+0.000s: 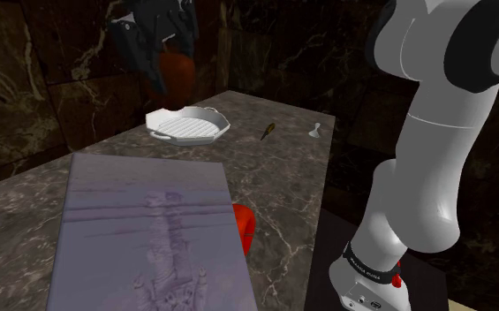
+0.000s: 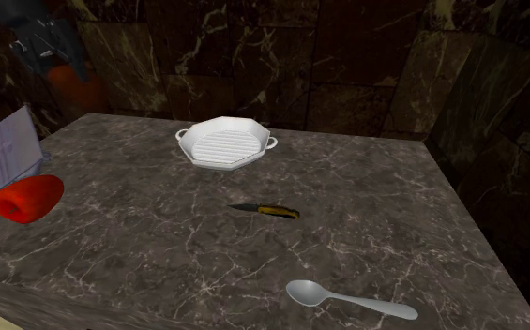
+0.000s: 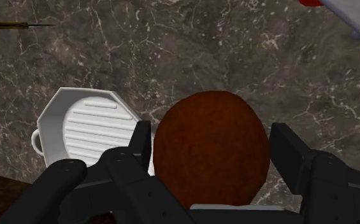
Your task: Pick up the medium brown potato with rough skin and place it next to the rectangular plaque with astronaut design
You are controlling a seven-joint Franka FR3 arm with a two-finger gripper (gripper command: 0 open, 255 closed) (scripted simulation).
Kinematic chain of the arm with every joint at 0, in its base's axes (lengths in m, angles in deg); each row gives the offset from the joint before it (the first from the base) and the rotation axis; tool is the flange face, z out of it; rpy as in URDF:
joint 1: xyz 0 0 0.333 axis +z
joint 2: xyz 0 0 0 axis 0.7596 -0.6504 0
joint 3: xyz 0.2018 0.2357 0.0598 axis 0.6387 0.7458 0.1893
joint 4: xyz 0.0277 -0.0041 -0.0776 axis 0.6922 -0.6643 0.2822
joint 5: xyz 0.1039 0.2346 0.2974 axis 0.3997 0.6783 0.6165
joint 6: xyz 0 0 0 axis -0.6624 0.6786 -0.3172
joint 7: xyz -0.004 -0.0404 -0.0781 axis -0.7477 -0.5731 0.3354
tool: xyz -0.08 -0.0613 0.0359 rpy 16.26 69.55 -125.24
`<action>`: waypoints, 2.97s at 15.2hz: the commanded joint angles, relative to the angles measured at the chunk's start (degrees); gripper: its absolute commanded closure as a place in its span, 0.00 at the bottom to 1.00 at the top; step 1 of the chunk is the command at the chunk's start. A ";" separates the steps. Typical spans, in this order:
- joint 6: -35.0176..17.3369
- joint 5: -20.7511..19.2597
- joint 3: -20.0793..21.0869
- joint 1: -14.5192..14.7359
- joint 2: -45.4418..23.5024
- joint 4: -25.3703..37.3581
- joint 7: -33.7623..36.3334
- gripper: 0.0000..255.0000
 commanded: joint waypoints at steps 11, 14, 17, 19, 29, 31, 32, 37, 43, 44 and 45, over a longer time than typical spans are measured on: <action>-11.57 3.19 -0.95 -2.08 5.33 -16.16 1.06 1.00; -14.10 3.60 -1.11 -2.31 6.08 -19.35 1.37 1.00; -16.54 3.92 -1.24 -2.48 6.67 -22.34 1.72 1.00; -18.13 4.07 -1.32 -2.57 6.98 -24.22 1.97 1.00; -25.77 4.35 -1.55 -2.83 7.57 -32.51 3.43 1.00; -27.24 4.30 -1.57 -2.86 7.52 -33.97 3.77 1.00; -27.98 4.27 -1.58 -2.87 7.47 -34.68 3.95 1.00; -29.82 4.15 -1.58 -2.91 7.28 -36.42 4.41 1.00; -29.80 4.14 -1.59 -2.93 7.25 -36.35 4.38 0.00; -29.81 4.11 -1.61 -2.96 7.20 -36.31 4.34 0.00; -29.80 4.10 -1.61 -2.96 7.18 -36.28 4.34 0.00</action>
